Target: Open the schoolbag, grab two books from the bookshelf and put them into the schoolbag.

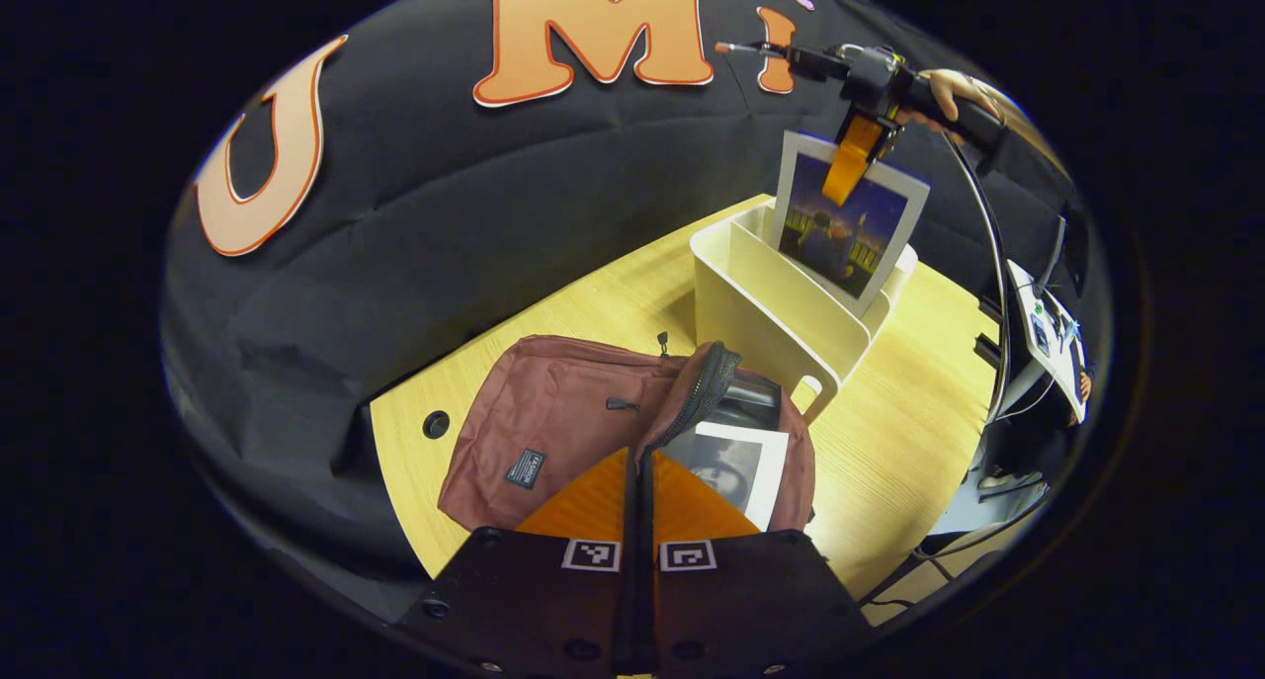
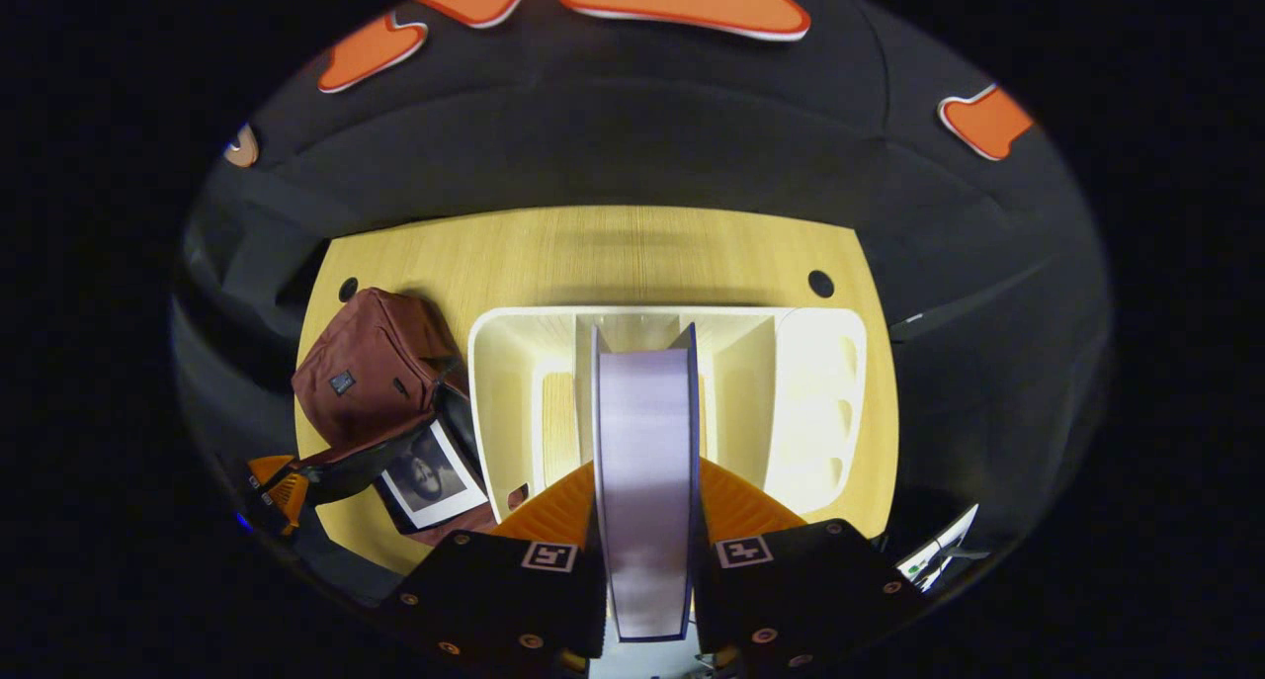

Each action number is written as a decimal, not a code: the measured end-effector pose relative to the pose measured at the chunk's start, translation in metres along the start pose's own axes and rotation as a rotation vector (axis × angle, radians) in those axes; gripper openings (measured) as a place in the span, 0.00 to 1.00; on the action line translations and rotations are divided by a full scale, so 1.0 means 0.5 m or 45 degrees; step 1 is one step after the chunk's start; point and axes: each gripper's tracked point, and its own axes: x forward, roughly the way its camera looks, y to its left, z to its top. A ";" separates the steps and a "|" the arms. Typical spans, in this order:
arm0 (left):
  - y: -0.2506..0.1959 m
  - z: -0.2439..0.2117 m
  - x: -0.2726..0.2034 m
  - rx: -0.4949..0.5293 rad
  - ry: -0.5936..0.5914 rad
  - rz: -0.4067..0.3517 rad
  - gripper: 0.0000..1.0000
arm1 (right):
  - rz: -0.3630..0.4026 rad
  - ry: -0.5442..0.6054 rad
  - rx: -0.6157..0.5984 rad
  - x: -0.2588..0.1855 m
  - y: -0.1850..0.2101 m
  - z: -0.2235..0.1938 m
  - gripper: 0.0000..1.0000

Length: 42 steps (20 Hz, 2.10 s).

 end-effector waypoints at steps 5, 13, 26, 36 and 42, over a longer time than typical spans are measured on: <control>0.001 -0.001 0.000 -0.001 0.003 -0.003 0.01 | 0.006 -0.187 0.062 -0.170 -0.026 0.016 0.35; -0.001 0.009 -0.009 -0.013 -0.023 0.030 0.01 | 0.286 -0.432 0.251 -0.320 0.058 -0.153 0.34; -0.040 0.060 -0.038 0.078 -0.064 0.041 0.01 | 0.970 -0.324 1.045 0.015 0.314 -0.338 0.33; -0.116 0.093 -0.060 0.190 -0.093 -0.019 0.00 | 1.048 -0.373 1.211 0.163 0.499 -0.243 0.33; -0.132 0.114 -0.056 0.186 -0.111 -0.032 0.01 | 0.980 -0.435 1.283 0.212 0.557 -0.186 0.34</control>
